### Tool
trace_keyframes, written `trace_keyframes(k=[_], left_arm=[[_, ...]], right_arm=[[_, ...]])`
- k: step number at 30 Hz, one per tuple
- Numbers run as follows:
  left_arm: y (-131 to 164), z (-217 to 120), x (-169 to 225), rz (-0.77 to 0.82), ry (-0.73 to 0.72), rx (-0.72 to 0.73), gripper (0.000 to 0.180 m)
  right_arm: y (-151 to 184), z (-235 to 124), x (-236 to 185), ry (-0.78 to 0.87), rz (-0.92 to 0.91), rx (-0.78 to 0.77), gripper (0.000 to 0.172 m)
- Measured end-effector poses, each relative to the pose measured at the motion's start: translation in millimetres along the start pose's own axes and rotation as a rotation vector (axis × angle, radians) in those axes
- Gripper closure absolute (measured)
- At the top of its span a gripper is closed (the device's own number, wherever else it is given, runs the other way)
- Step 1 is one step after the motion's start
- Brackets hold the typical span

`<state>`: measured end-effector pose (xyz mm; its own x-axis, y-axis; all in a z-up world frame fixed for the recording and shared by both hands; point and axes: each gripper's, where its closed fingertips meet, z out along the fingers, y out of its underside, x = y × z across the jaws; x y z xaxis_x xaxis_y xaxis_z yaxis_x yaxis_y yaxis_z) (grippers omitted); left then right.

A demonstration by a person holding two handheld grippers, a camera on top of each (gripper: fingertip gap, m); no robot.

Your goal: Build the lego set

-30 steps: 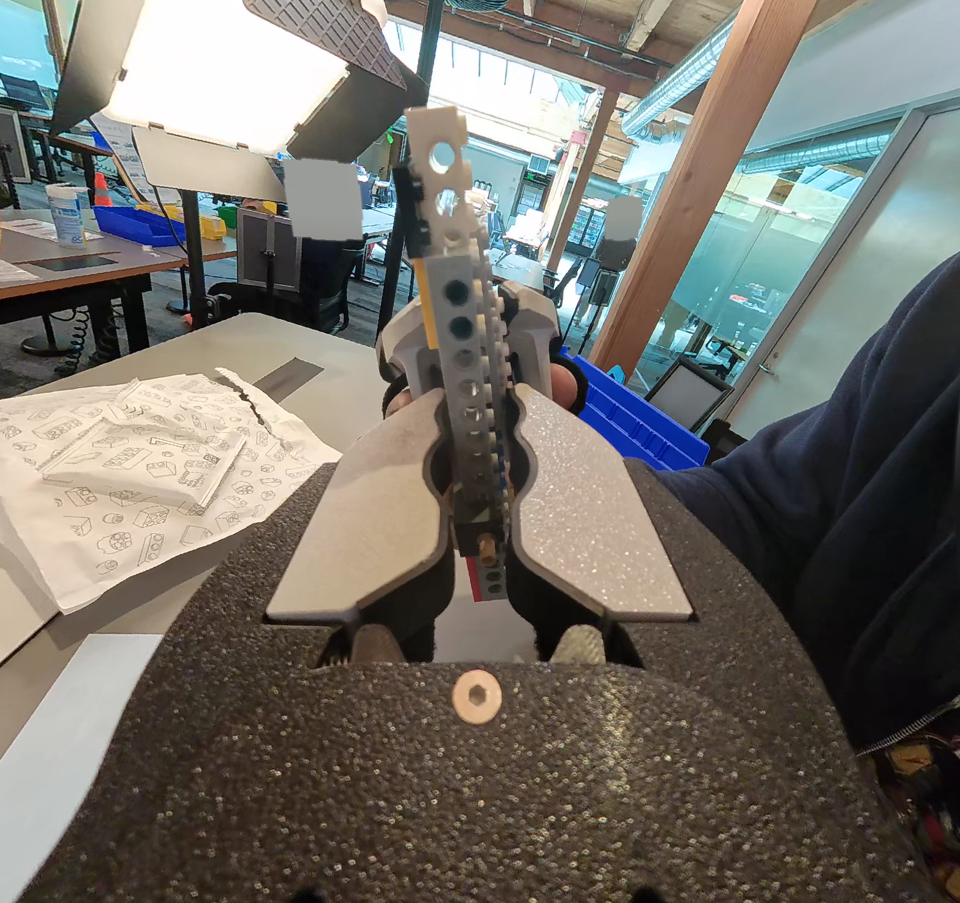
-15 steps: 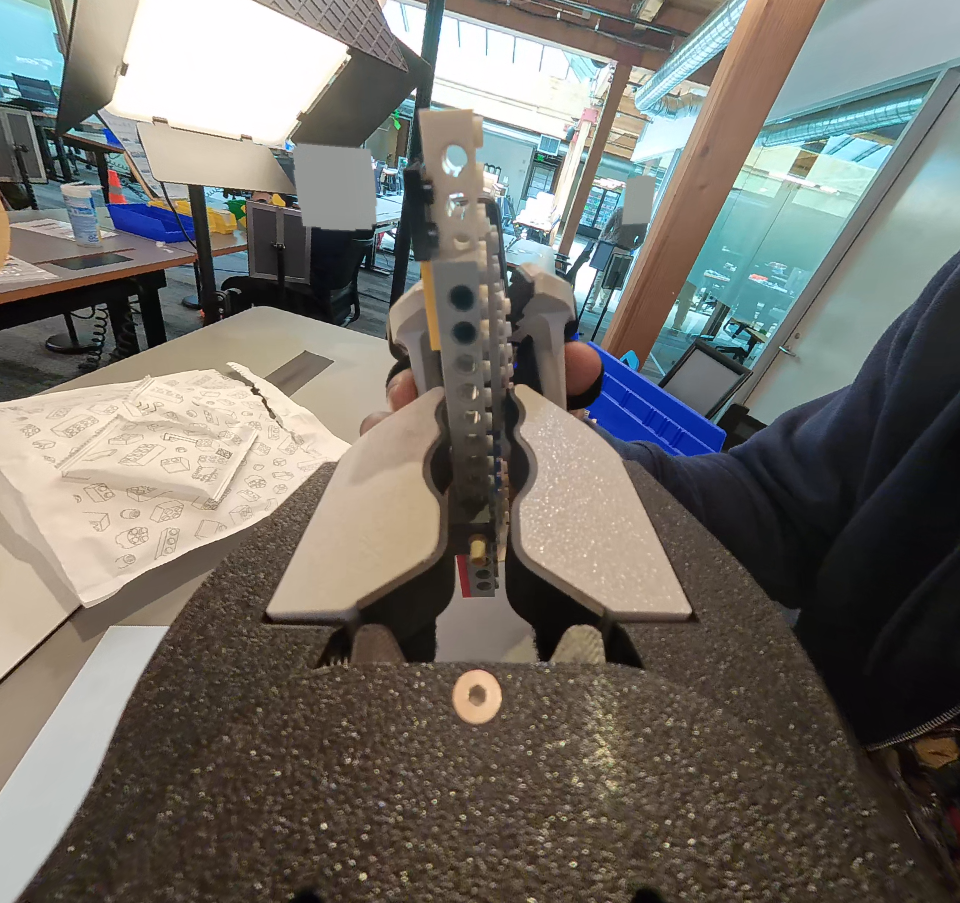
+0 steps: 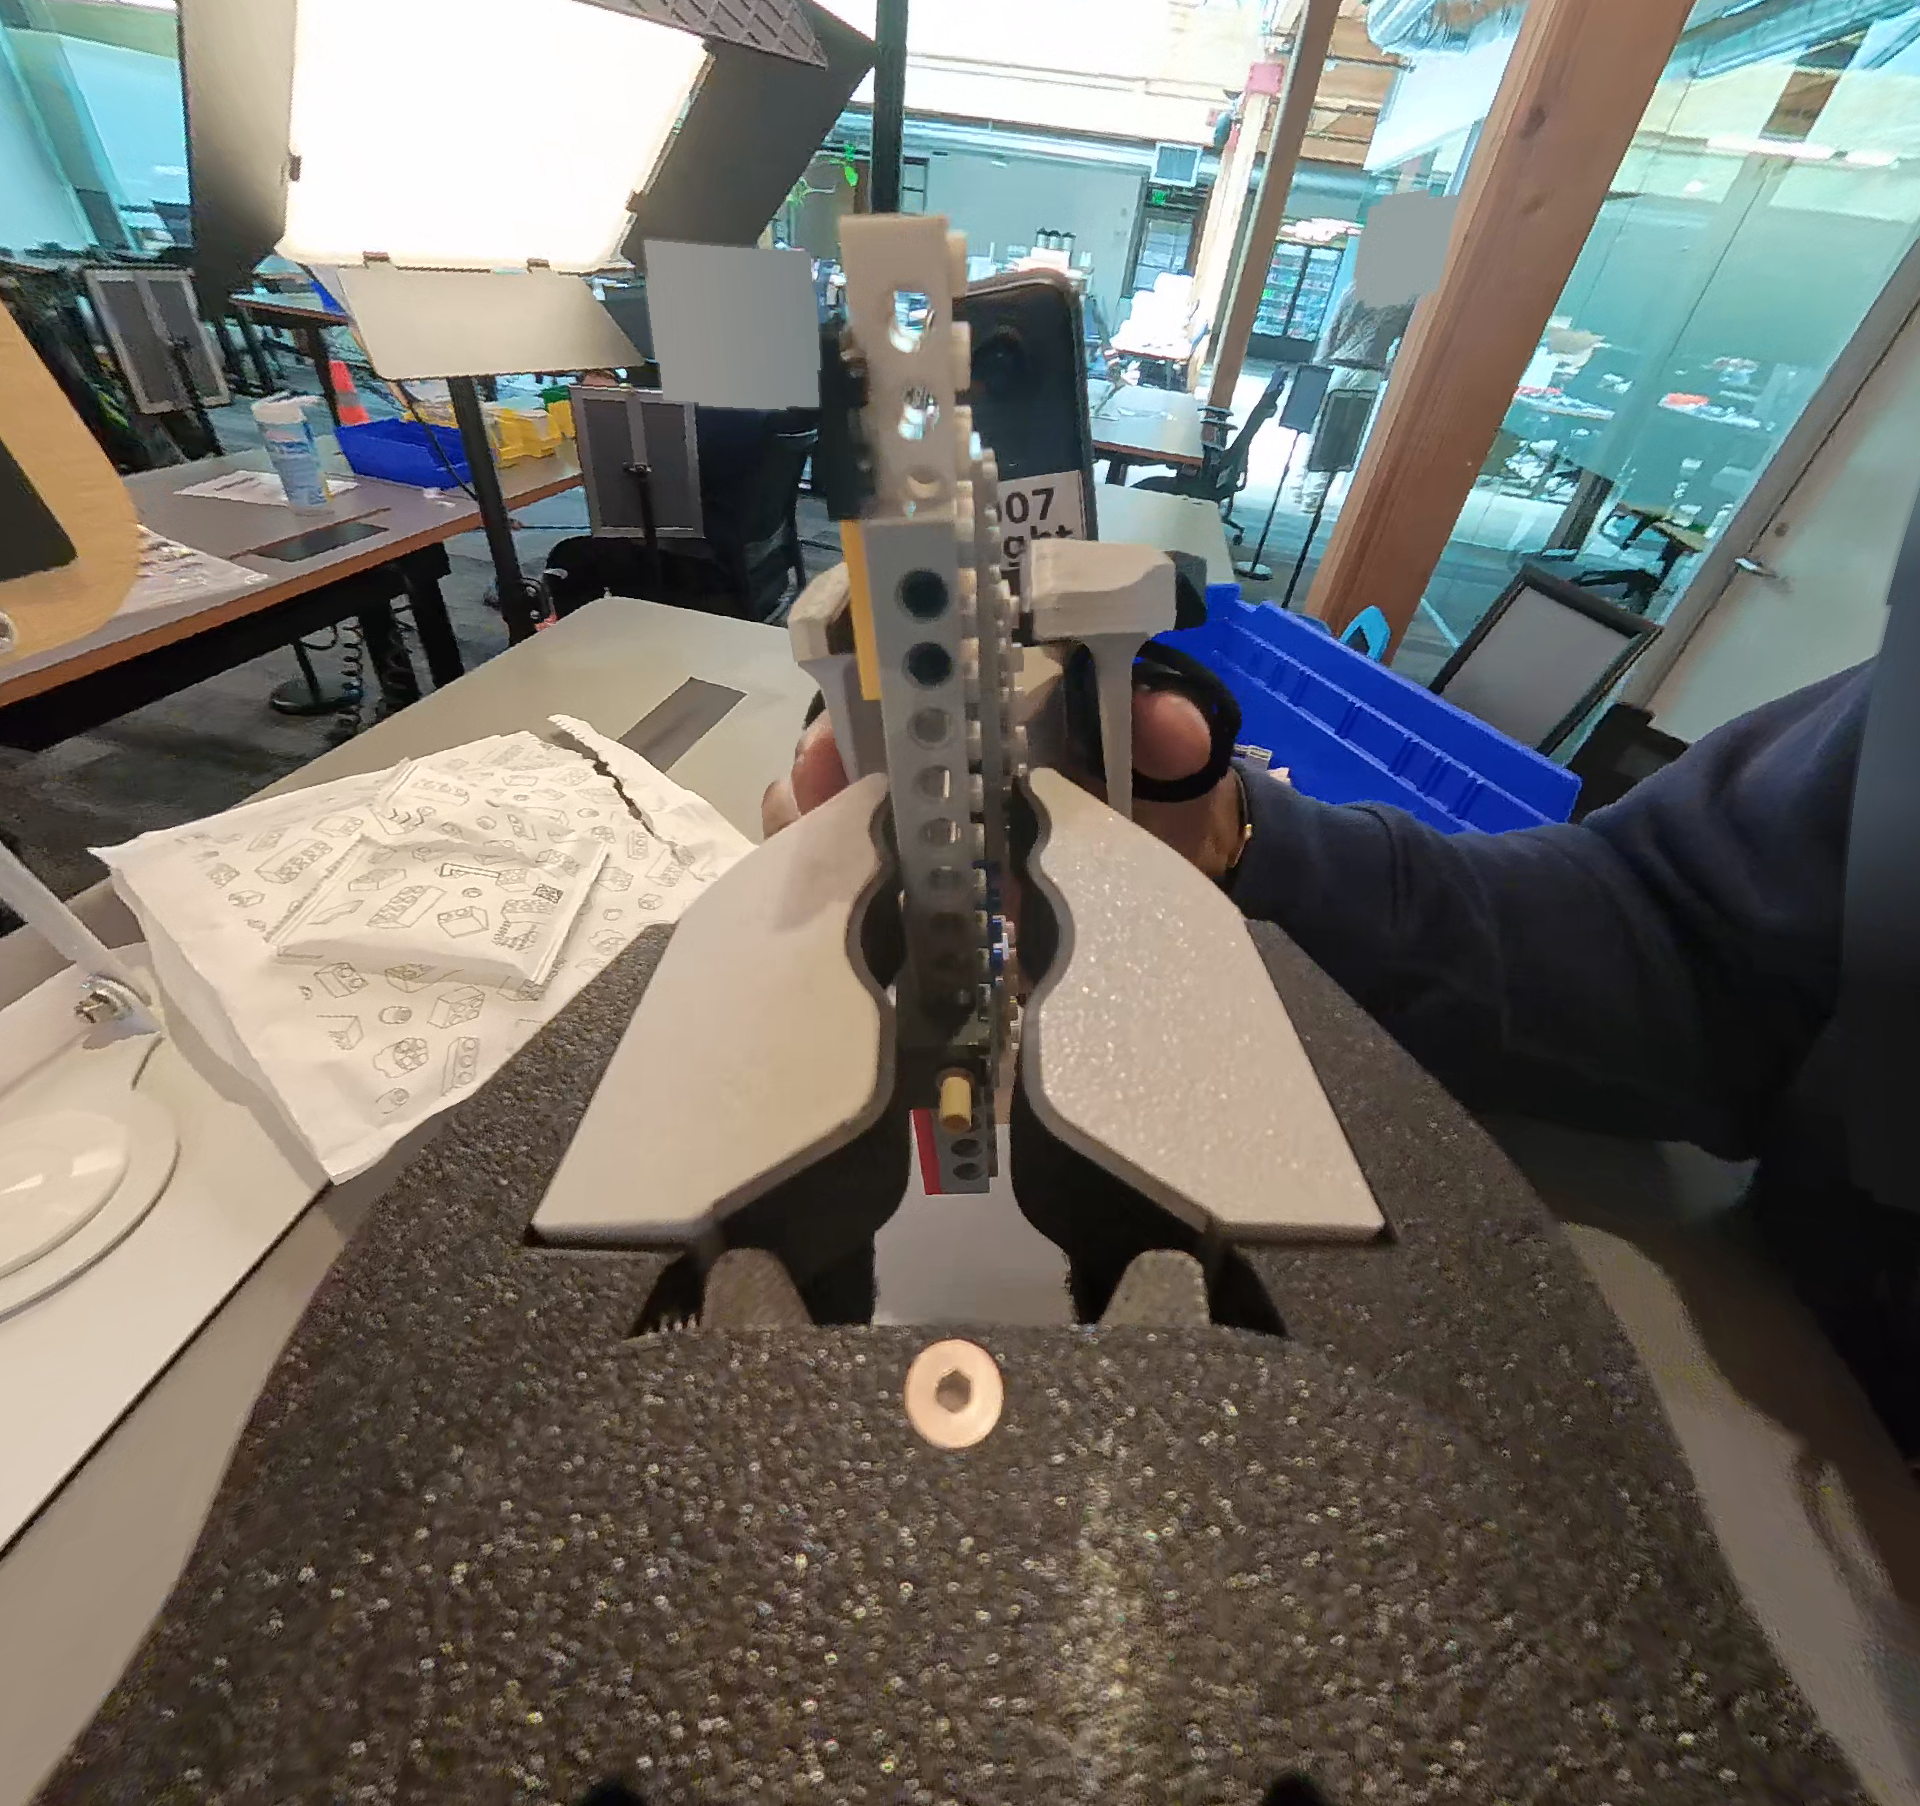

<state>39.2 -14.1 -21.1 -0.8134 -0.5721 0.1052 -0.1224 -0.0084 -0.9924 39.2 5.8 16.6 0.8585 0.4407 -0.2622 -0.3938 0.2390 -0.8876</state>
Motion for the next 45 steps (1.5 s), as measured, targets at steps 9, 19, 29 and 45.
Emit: trace_keyframes(k=[9,19,29,45], left_arm=[[2.2,1.3,0.9,0.137,-0.064,-0.057,0.162],[6.8,1.2,-0.3,0.228,-0.107,-0.118,0.162],[12.1,-5.6,-6.1,0.330,-0.160,-0.207,0.162],[13.3,-7.8,-0.7,0.273,-0.113,-0.224,0.163]], right_arm=[[-7.4,-2.7,-8.1,-0.049,-0.013,0.057,0.145],[-8.8,-5.7,-9.1,-0.064,-0.020,0.086,0.146],[6.8,-2.2,-6.7,-0.029,-0.100,-0.002,0.143],[16.5,0.6,-6.2,0.004,-0.224,-0.074,0.147]])
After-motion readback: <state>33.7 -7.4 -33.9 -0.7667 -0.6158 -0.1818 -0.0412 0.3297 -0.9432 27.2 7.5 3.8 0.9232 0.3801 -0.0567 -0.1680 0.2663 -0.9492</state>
